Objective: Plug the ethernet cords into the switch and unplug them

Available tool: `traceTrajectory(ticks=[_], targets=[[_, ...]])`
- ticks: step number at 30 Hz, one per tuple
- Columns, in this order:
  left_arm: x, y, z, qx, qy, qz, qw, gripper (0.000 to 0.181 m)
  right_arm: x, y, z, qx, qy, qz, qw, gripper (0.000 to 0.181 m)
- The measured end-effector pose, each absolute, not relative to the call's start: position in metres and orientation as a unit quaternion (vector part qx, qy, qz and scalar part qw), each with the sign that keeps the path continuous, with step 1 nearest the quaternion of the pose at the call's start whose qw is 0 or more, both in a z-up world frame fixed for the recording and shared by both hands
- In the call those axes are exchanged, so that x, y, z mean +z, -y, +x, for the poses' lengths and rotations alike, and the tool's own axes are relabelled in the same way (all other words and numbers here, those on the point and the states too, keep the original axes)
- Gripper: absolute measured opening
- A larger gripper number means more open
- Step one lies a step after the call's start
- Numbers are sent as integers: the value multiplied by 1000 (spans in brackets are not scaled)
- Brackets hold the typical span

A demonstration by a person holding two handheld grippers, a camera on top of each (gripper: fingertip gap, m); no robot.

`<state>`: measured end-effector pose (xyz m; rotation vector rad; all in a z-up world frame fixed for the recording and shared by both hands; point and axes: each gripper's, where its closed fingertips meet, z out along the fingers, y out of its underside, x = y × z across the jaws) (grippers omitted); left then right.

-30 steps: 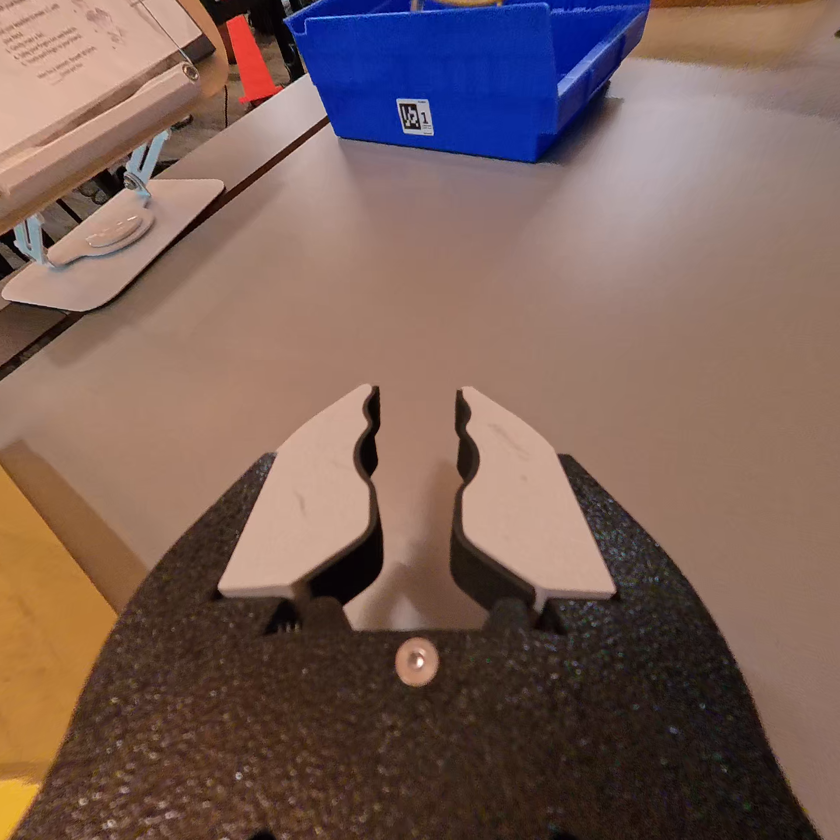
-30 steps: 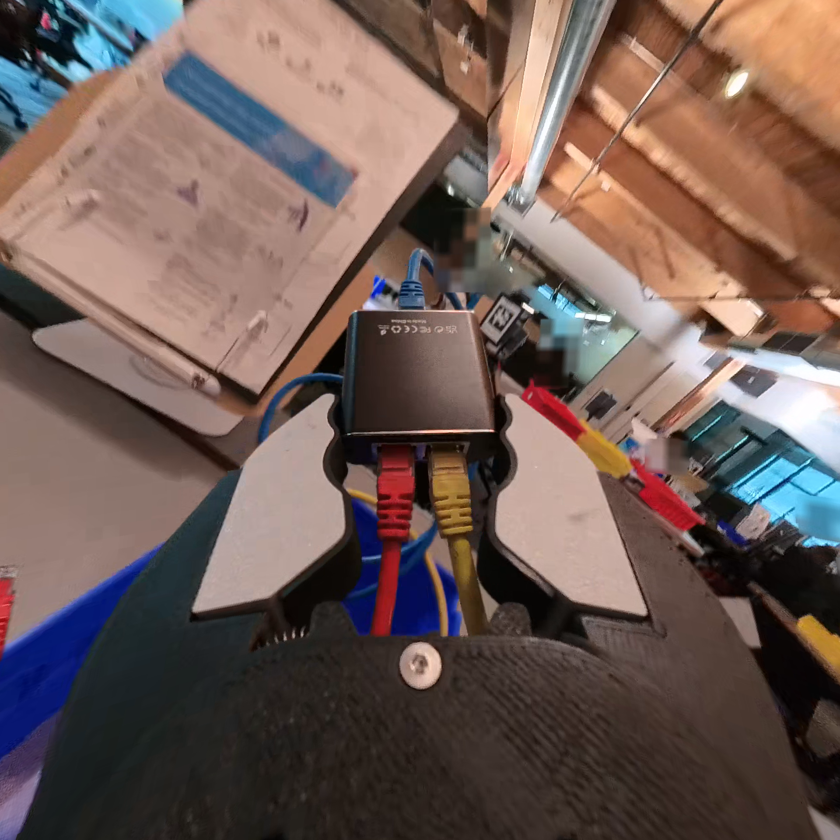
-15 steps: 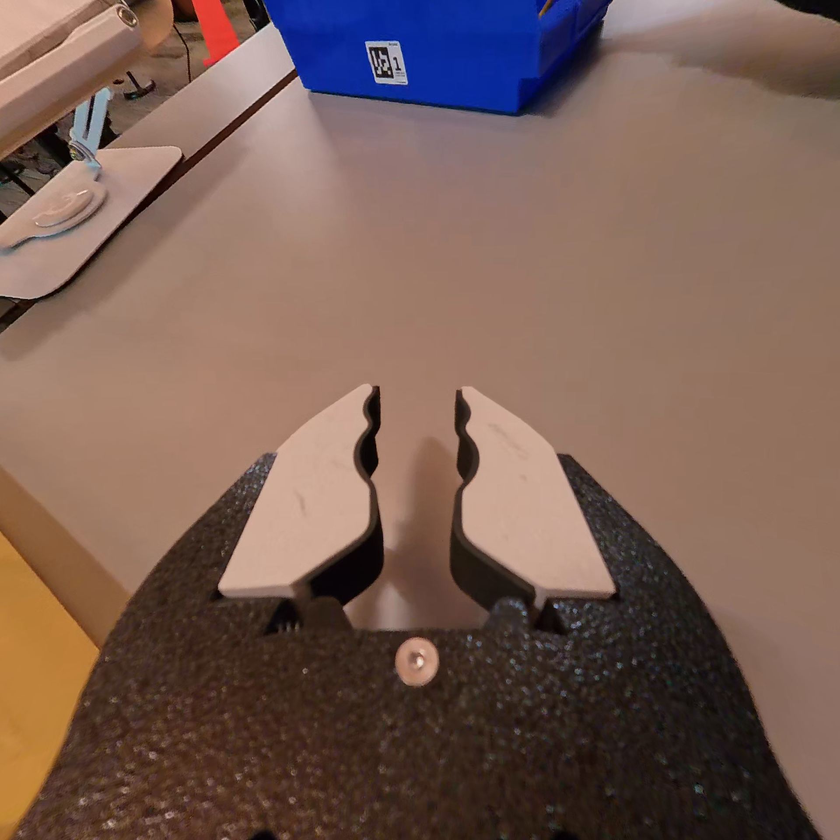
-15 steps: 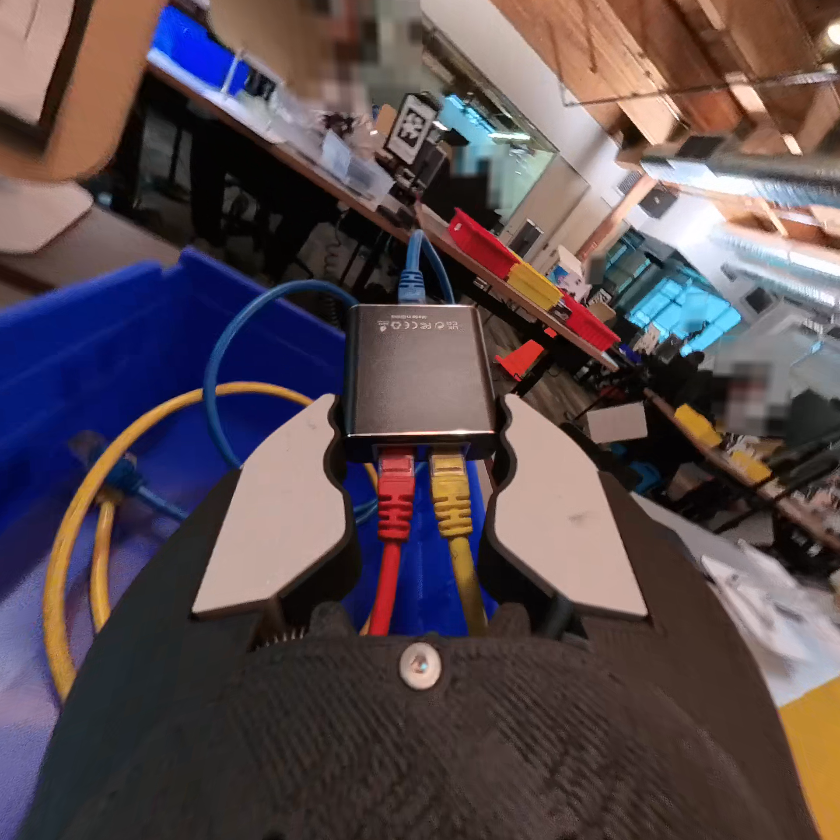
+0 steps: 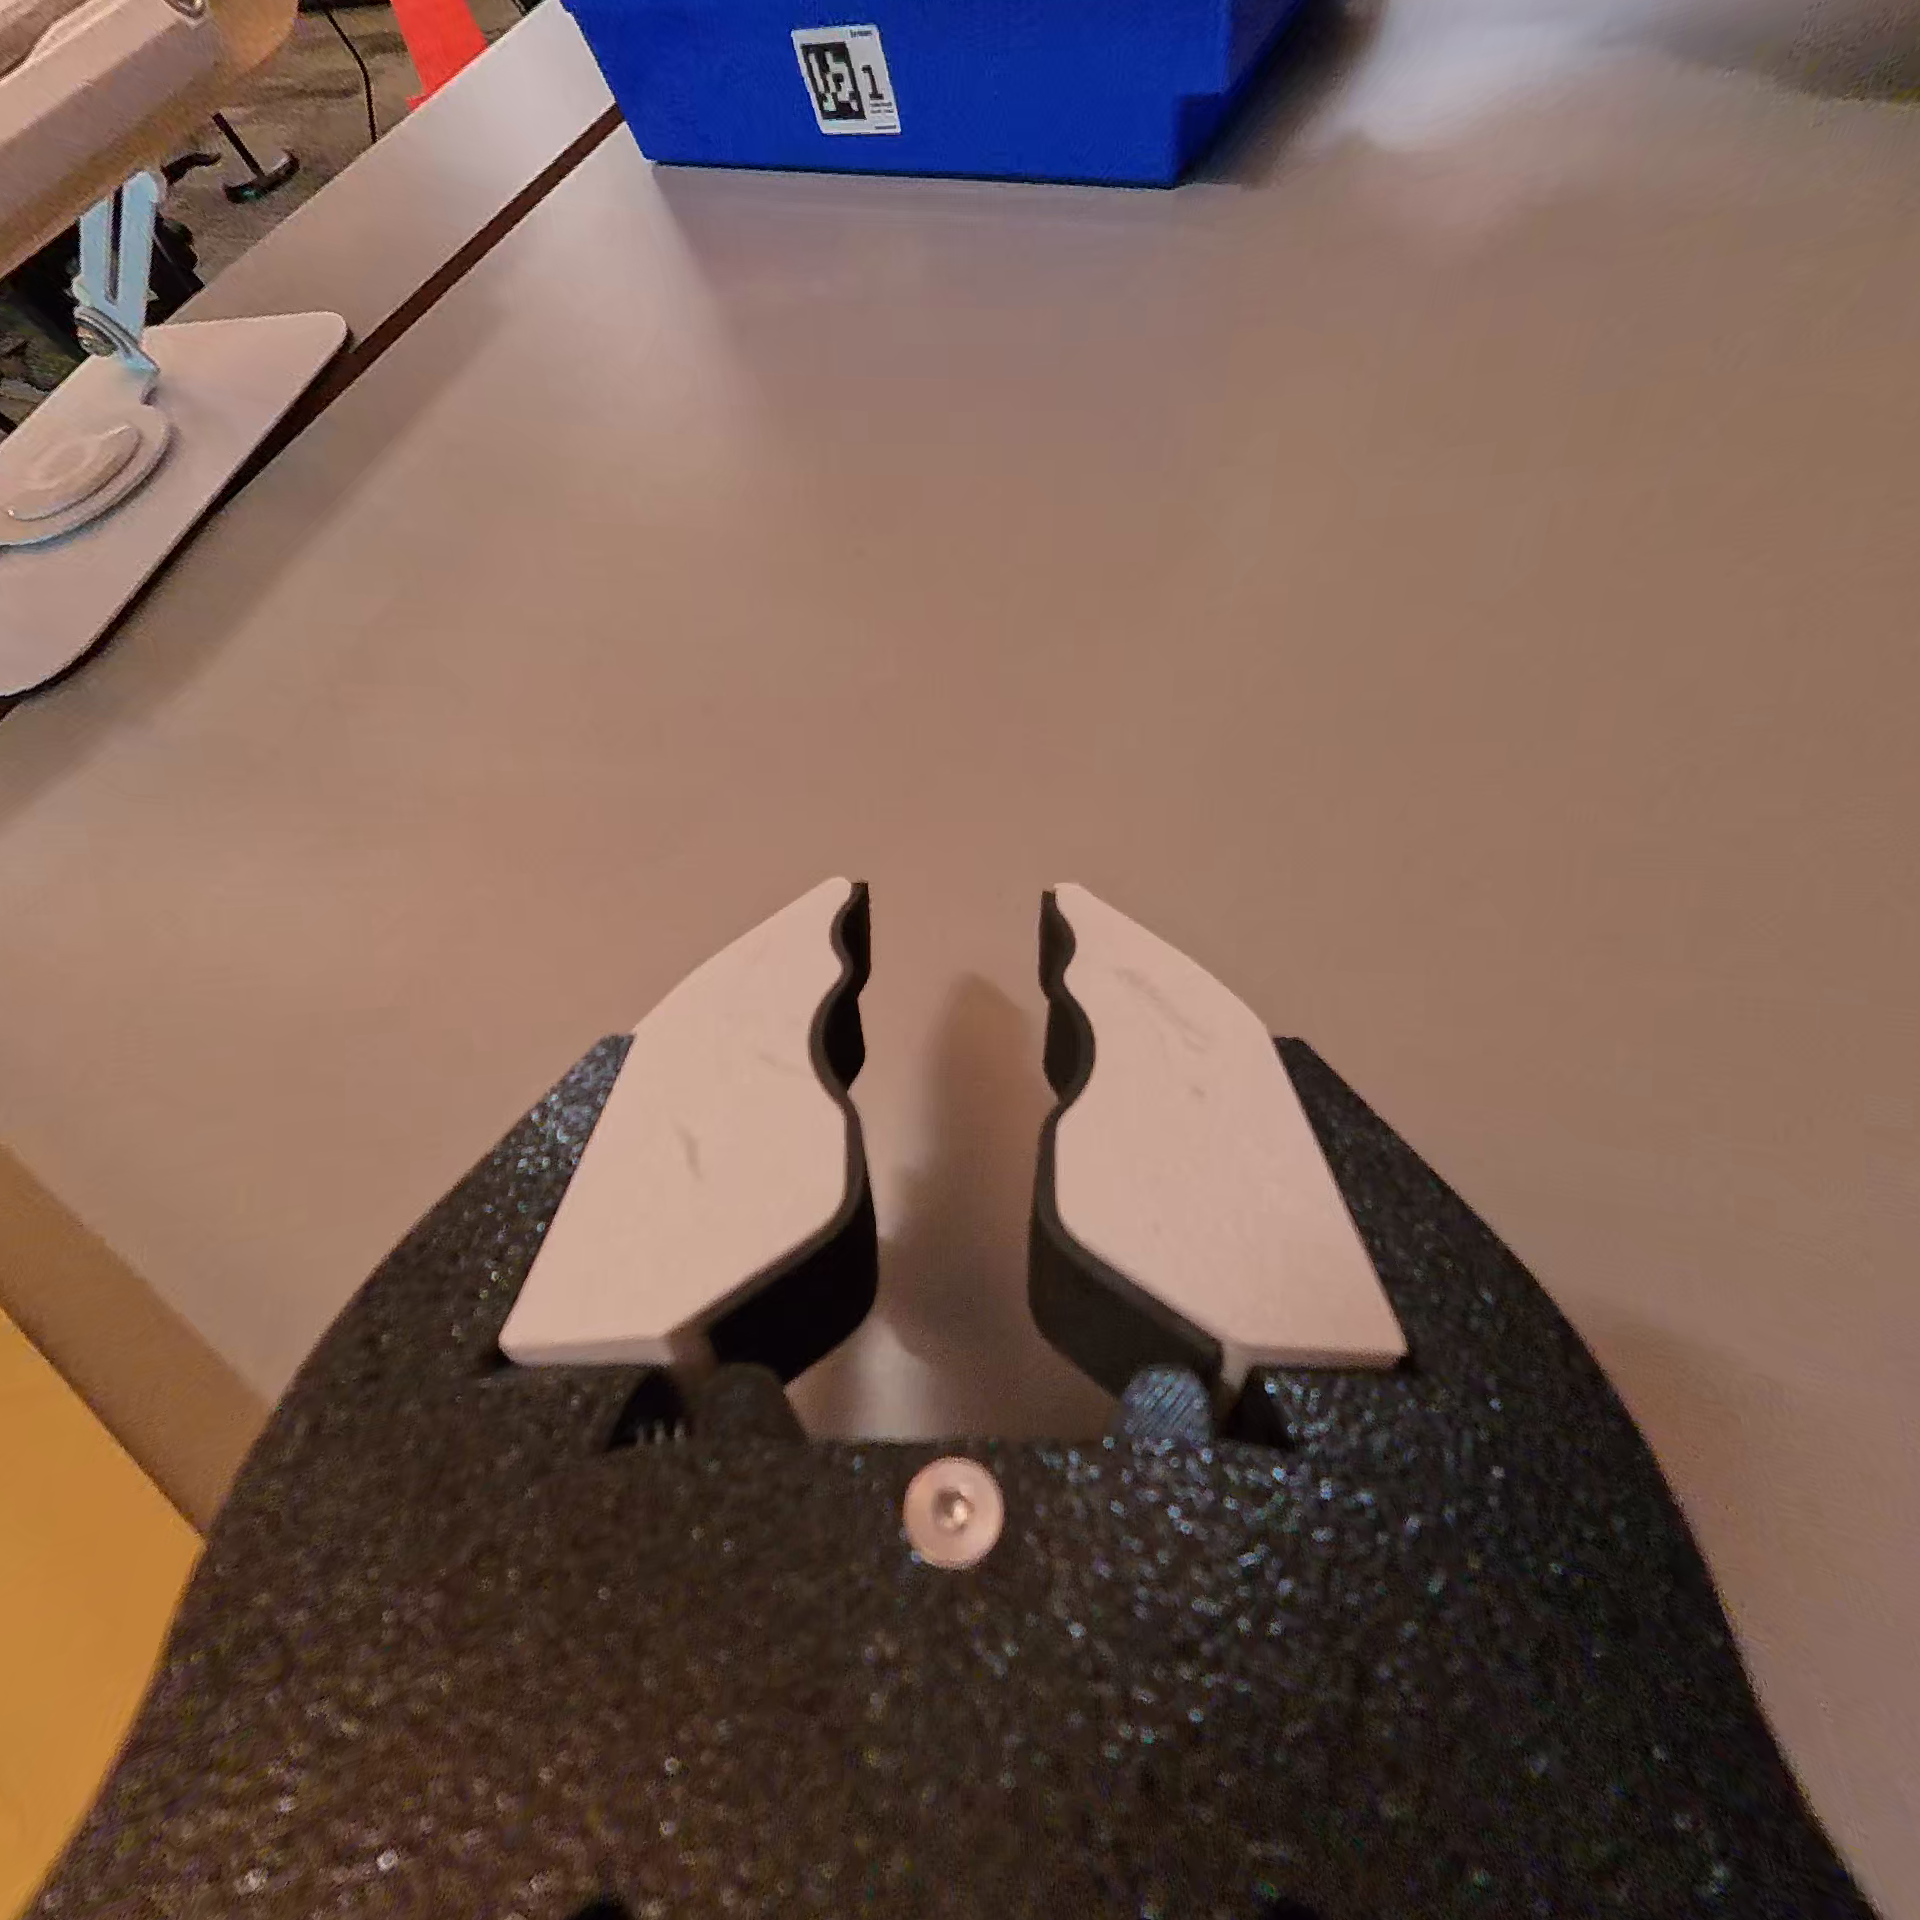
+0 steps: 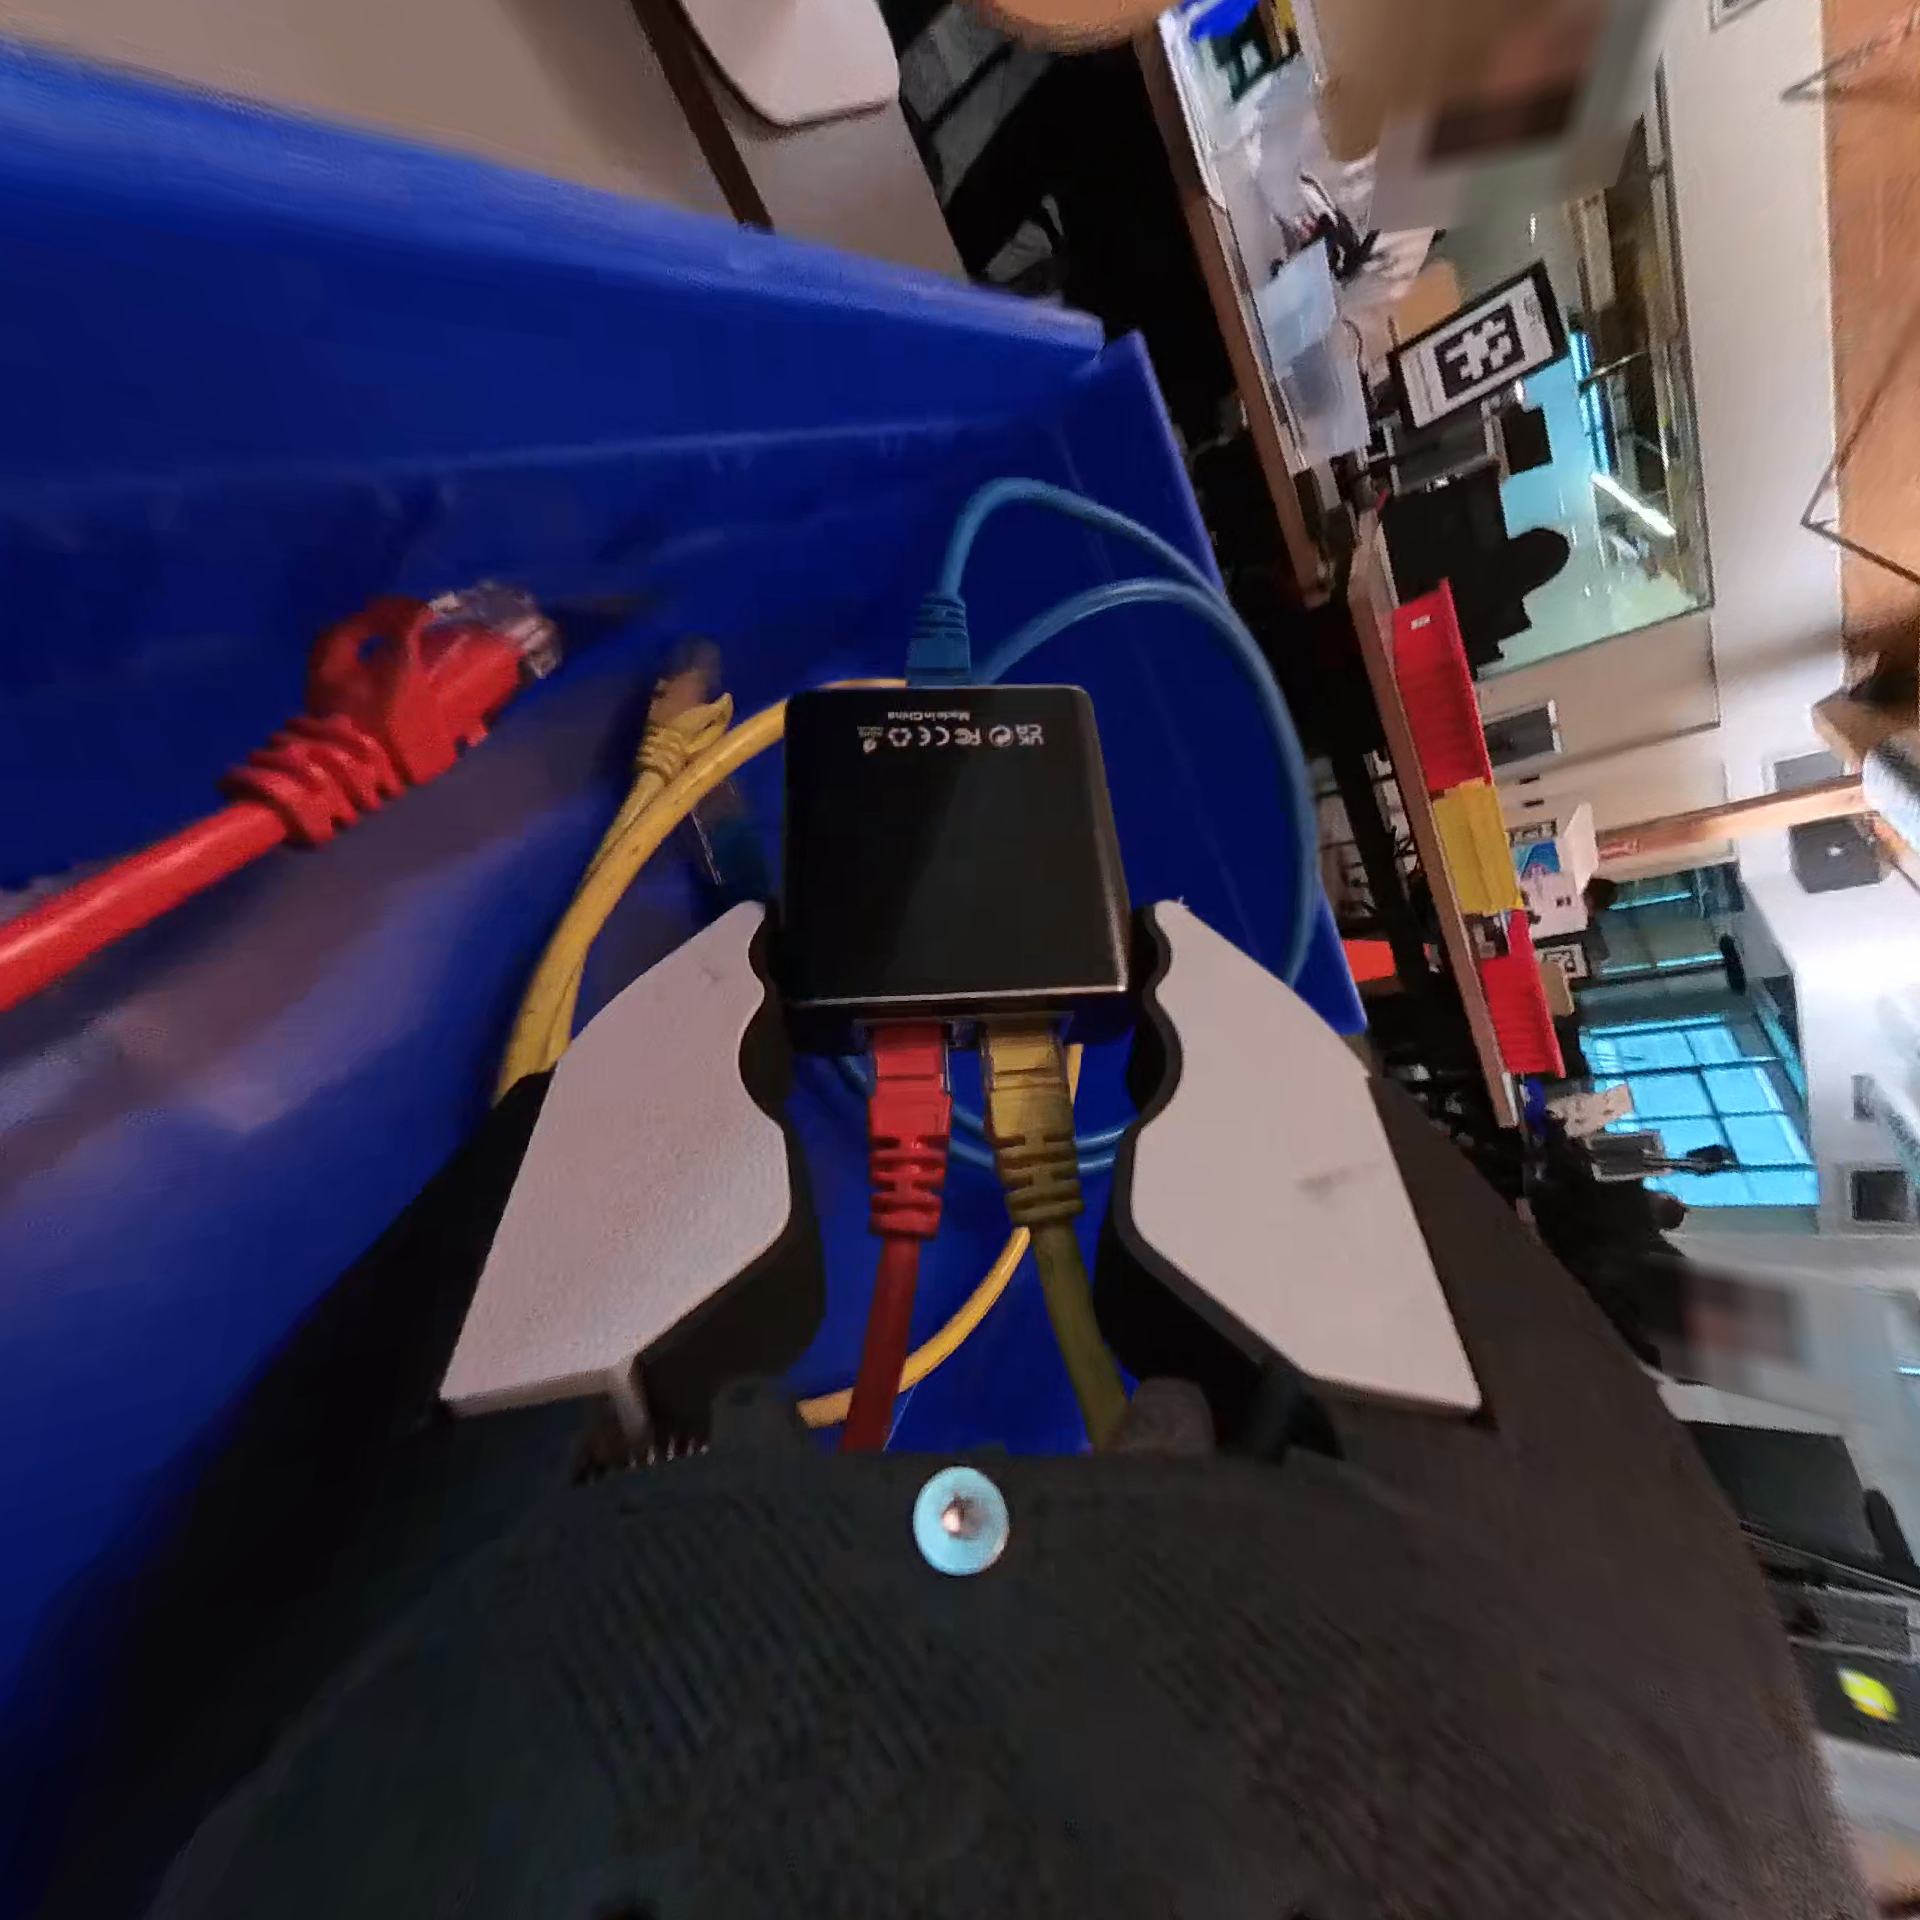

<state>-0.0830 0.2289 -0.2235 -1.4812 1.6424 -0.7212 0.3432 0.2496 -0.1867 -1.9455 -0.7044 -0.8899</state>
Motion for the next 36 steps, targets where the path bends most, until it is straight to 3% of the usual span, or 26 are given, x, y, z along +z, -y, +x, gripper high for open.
traceTrajectory(ticks=[3,6,12,17,22,28,32,34,35,36], targets=[[-224,-228,-83,-284,-649,-585,396,30,-155,-248,340,-308,233,-784,486,86],[-225,-228,-82,-281,-651,-585,394,31,-101,-241,345,-261,167,-770,557,96],[-223,-217,-71,-276,-650,-590,391,33,-13,-182,351,-202,28,-733,649,94],[-212,-187,-36,-296,-647,-579,398,42,-53,-109,316,-156,-40,-743,650,85],[-182,-162,54,-362,-573,-601,423,62,-106,-75,292,-136,-81,-753,639,79],[-158,-164,182,-384,-466,-644,469,89,-111,-64,285,-130,-83,-773,615,87],[-172,-185,227,-343,-419,-681,492,88,-106,-60,291,-127,-92,-763,627,90],[-186,-202,236,-285,-432,-695,499,76,-109,-63,290,-106,-99,-760,634,89],[-190,-205,240,-276,-447,-692,495,85,-111,-65,289,-94,-99,-761,634,90],[-190,-205,243,-287,-455,-686,490,81,-112,-67,287,-86,-97,-763,633,90]])
